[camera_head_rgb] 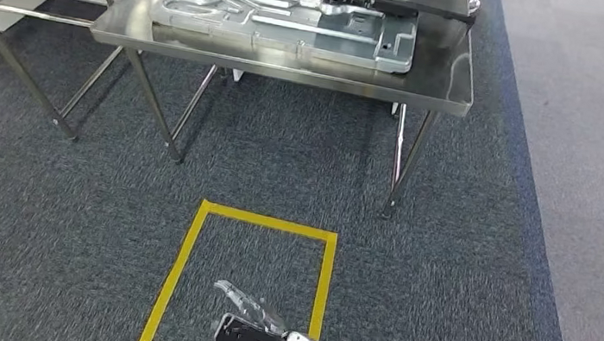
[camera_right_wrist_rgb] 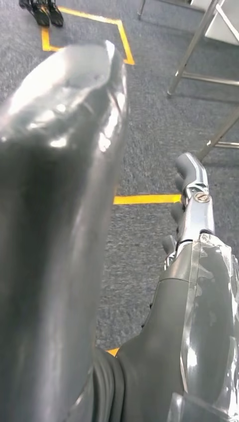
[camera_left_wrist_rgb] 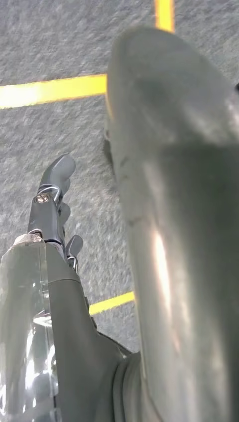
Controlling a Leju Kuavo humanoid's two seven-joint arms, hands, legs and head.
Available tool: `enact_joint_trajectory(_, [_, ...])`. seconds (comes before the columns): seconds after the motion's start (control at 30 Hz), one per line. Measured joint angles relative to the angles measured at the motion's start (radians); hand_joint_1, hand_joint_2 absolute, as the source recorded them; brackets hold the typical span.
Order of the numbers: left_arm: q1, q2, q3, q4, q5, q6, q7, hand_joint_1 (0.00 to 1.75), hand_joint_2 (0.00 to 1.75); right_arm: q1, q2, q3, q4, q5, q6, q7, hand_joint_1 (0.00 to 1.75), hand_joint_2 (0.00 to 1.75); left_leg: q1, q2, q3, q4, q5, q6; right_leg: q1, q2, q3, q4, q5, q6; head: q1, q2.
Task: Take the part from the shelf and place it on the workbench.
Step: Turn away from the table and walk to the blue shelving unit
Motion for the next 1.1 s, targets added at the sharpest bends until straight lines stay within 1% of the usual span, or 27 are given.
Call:
enact_joint_trajectory(0.03, [-0.003,0.000,0.000,0.000,0.000,0.000,-0.002,0.00,0.00,-0.002,-0.002,0.000,0.004,0.000,-0.002,0.001,0.00,0.00,0.003,-0.012,-0.003,-0.004,0.007,-0.007,-0.006,0.033,-0.023,0.050,-0.027,0.008,0.000,0.000])
enact_joint_trajectory(0.07, [-0.006,-0.001,0.001,0.000,0.001,0.001,-0.003,0.00,0.00,-0.002,-0.002,0.000,0.007,0.001,-0.003,0.003,0.00,0.00,0.005,-0.027,-0.007,-0.005,0.011,-0.009,-0.011,0.049,-0.054,0.111,-0.057,0.016,0.000,0.000])
enact_joint_trajectory(0.1, [-0.007,-0.002,0.001,0.000,0.001,0.001,-0.003,0.00,0.00,-0.002,-0.003,0.000,0.011,0.001,-0.004,0.005,0.00,0.00,0.008,-0.042,-0.011,-0.003,0.013,-0.011,-0.015,0.055,-0.081,0.166,-0.078,0.023,0.000,0.000])
enact_joint_trajectory(0.13, [-0.006,-0.002,0.001,0.000,0.001,0.002,-0.004,0.00,0.00,-0.001,-0.003,0.000,0.014,0.002,-0.005,0.008,0.00,0.00,0.010,-0.057,-0.014,-0.001,0.014,-0.015,-0.020,0.057,-0.095,0.195,-0.080,0.030,0.000,0.000])
enact_joint_trajectory(0.17, [-0.004,-0.003,0.001,0.000,0.001,0.005,-0.004,0.00,0.00,-0.001,-0.003,0.000,0.016,0.003,-0.006,0.011,0.00,0.00,0.014,-0.071,-0.016,0.004,0.013,-0.019,-0.024,0.058,-0.092,0.188,-0.064,0.036,0.000,0.000])
enact_joint_trajectory(0.2, [-0.002,-0.003,0.001,0.000,0.000,0.008,-0.005,0.00,0.00,-0.001,-0.003,0.000,0.016,0.003,-0.007,0.014,0.00,0.00,0.019,-0.086,-0.019,0.011,0.011,-0.025,-0.029,0.061,-0.068,0.142,-0.031,0.042,0.000,0.000])
enact_joint_trajectory(0.27, [-0.001,-0.004,0.002,0.000,0.000,0.017,-0.008,0.00,0.00,-0.002,-0.003,0.000,0.016,0.003,-0.007,0.018,0.00,0.00,0.027,-0.113,-0.029,0.036,0.000,-0.042,-0.038,0.096,-0.006,0.020,0.019,0.048,0.000,0.000])
enact_joint_trajectory(0.3, [-0.002,-0.004,0.003,0.000,0.000,0.021,-0.010,0.00,0.00,-0.002,-0.003,0.000,0.017,0.003,-0.008,0.020,0.00,0.00,0.029,-0.126,-0.037,0.047,-0.004,-0.051,-0.040,0.112,0.013,-0.020,0.029,0.044,0.000,0.000])
enact_joint_trajectory(0.33, [-0.002,-0.004,0.004,0.000,-0.001,0.024,-0.011,0.00,0.00,-0.001,-0.003,0.000,0.017,0.003,-0.010,0.021,0.00,0.00,0.030,-0.134,-0.045,0.053,-0.006,-0.058,-0.039,0.124,0.019,-0.034,0.026,0.036,0.000,0.000])
enact_joint_trajectory(0.37, [-0.002,-0.004,0.005,0.000,-0.002,0.027,-0.012,0.00,0.00,-0.001,-0.002,0.000,0.017,0.003,-0.012,0.022,0.00,0.00,0.031,-0.142,-0.051,0.055,-0.006,-0.065,-0.036,0.124,0.018,-0.035,0.025,0.025,0.000,0.000])
enact_joint_trajectory(0.4, [0.000,-0.004,0.006,0.000,-0.004,0.029,-0.012,0.00,0.00,0.000,-0.002,0.000,0.017,0.003,-0.014,0.022,0.00,0.00,0.033,-0.149,-0.054,0.052,-0.004,-0.070,-0.035,0.113,0.017,-0.035,0.027,0.016,0.000,0.000])
enact_joint_trajectory(0.43, [0.002,-0.004,0.006,0.000,-0.006,0.030,-0.012,0.00,0.00,-0.001,-0.001,0.000,0.016,0.002,-0.016,0.021,0.00,0.00,0.034,-0.147,-0.056,0.054,-0.004,-0.074,-0.036,0.104,0.019,-0.038,0.028,0.009,0.000,0.000])
enact_joint_trajectory(0.5, [0.001,-0.004,0.007,0.000,-0.010,0.033,-0.012,0.00,0.00,-0.002,0.001,0.000,0.015,0.001,-0.019,0.020,0.00,0.00,0.033,-0.108,-0.076,0.096,-0.027,-0.084,-0.039,0.080,0.024,-0.045,0.030,-0.002,0.000,0.000])
enact_joint_trajectory(0.57, [-0.003,-0.005,0.007,0.000,-0.012,0.035,-0.011,0.00,0.00,-0.001,0.002,0.000,0.014,0.000,-0.020,0.019,0.00,0.00,0.036,-0.055,-0.132,0.207,-0.080,-0.094,-0.039,0.052,0.026,-0.049,0.030,-0.007,0.000,0.000])
enact_joint_trajectory(0.6, [-0.005,-0.005,0.006,0.000,-0.013,0.036,-0.011,0.00,0.00,-0.001,0.001,0.000,0.014,0.000,-0.021,0.019,0.00,0.00,0.039,-0.043,-0.164,0.266,-0.101,-0.098,-0.039,0.038,0.026,-0.049,0.029,-0.008,0.000,0.000])
enact_joint_trajectory(0.63, [-0.005,-0.006,0.006,0.000,-0.014,0.036,-0.011,0.00,0.00,0.000,0.001,0.000,0.015,0.000,-0.021,0.019,0.00,0.00,0.043,-0.039,-0.183,0.302,-0.107,-0.101,-0.039,0.024,0.027,-0.049,0.027,-0.008,0.000,0.000])
enact_joint_trajectory(0.67, [-0.003,-0.006,0.007,0.000,-0.014,0.037,-0.011,0.00,0.00,0.000,0.000,0.000,0.015,0.000,-0.021,0.020,0.00,0.00,0.046,-0.036,-0.186,0.303,-0.094,-0.104,-0.040,0.011,0.028,-0.049,0.025,-0.007,0.000,0.000])
enact_joint_trajectory(0.7, [-0.002,-0.006,0.007,0.000,-0.014,0.038,-0.011,0.00,0.00,0.000,0.000,0.000,0.015,0.000,-0.021,0.020,0.00,0.00,0.049,-0.031,-0.169,0.267,-0.065,-0.105,-0.041,-0.002,0.031,-0.049,0.023,-0.005,0.000,0.000])
enact_joint_trajectory(0.73, [0.000,-0.005,0.007,0.000,-0.015,0.040,-0.011,0.00,0.00,0.000,0.000,0.000,0.015,0.000,-0.021,0.020,0.00,0.00,0.051,-0.018,-0.138,0.204,-0.029,-0.105,-0.042,-0.014,0.034,-0.049,0.020,-0.001,0.000,0.000])
enact_joint_trajectory(0.77, [0.000,-0.005,0.007,0.000,-0.015,0.041,-0.011,0.00,0.00,0.000,0.000,0.000,0.015,0.000,-0.021,0.020,0.00,0.00,0.047,0.007,-0.107,0.140,-0.005,-0.105,-0.042,-0.025,0.039,-0.050,0.017,0.004,0.000,0.000])
enact_joint_trajectory(0.83, [-0.002,-0.005,0.007,0.000,-0.015,0.044,-0.011,0.00,0.00,0.001,-0.001,0.000,0.014,-0.001,-0.021,0.021,0.00,0.00,0.038,0.042,-0.069,0.061,0.014,-0.095,-0.036,-0.045,0.047,-0.054,0.012,0.016,0.000,0.000])
enact_joint_trajectory(0.87, [-0.002,-0.006,0.007,0.000,-0.016,0.046,-0.011,0.00,0.00,0.001,-0.001,0.000,0.014,-0.001,-0.021,0.021,0.00,0.00,0.033,0.045,-0.067,0.052,0.009,-0.089,-0.033,-0.055,0.052,-0.059,0.011,0.023,0.000,0.000])
enact_joint_trajectory(0.93, [0.004,-0.005,0.007,0.000,-0.017,0.049,-0.011,0.00,0.00,0.002,-0.001,0.000,0.012,-0.001,-0.022,0.022,0.00,0.00,0.035,0.019,-0.065,0.044,0.011,-0.073,-0.032,-0.068,0.065,-0.068,0.009,0.037,0.000,0.000])
enact_joint_trajectory(0.97, [0.008,-0.004,0.007,0.000,-0.018,0.051,-0.012,0.00,0.00,0.002,-0.001,0.000,0.011,-0.002,-0.022,0.022,0.00,0.00,0.037,0.006,-0.061,0.039,0.013,-0.066,-0.033,-0.054,0.067,-0.064,0.002,0.043,0.000,0.000])
enact_joint_trajectory(1.0, [0.009,-0.004,0.007,0.000,-0.018,0.051,-0.012,0.00,0.00,0.003,-0.002,0.000,0.009,-0.002,-0.022,0.022,0.00,0.00,0.038,-0.006,-0.057,0.034,0.016,-0.059,-0.034,-0.030,0.060,-0.042,-0.013,0.046,0.000,0.000])
enact_joint_trajectory(1.07, [0.009,-0.004,0.008,0.000,-0.018,0.053,-0.013,0.00,0.00,0.010,-0.006,0.000,0.007,-0.002,-0.023,0.023,0.00,0.00,0.036,-0.032,-0.053,0.029,0.019,-0.046,-0.032,0.029,0.004,0.066,-0.067,0.043,0.000,0.000])
enact_joint_trajectory(1.1, [0.009,-0.004,0.008,0.000,-0.018,0.054,-0.014,0.00,0.00,0.015,-0.008,0.000,0.007,-0.002,-0.024,0.024,0.00,0.00,0.033,-0.047,-0.053,0.029,0.019,-0.041,-0.028,0.043,-0.035,0.133,-0.091,0.039,0.000,0.000])
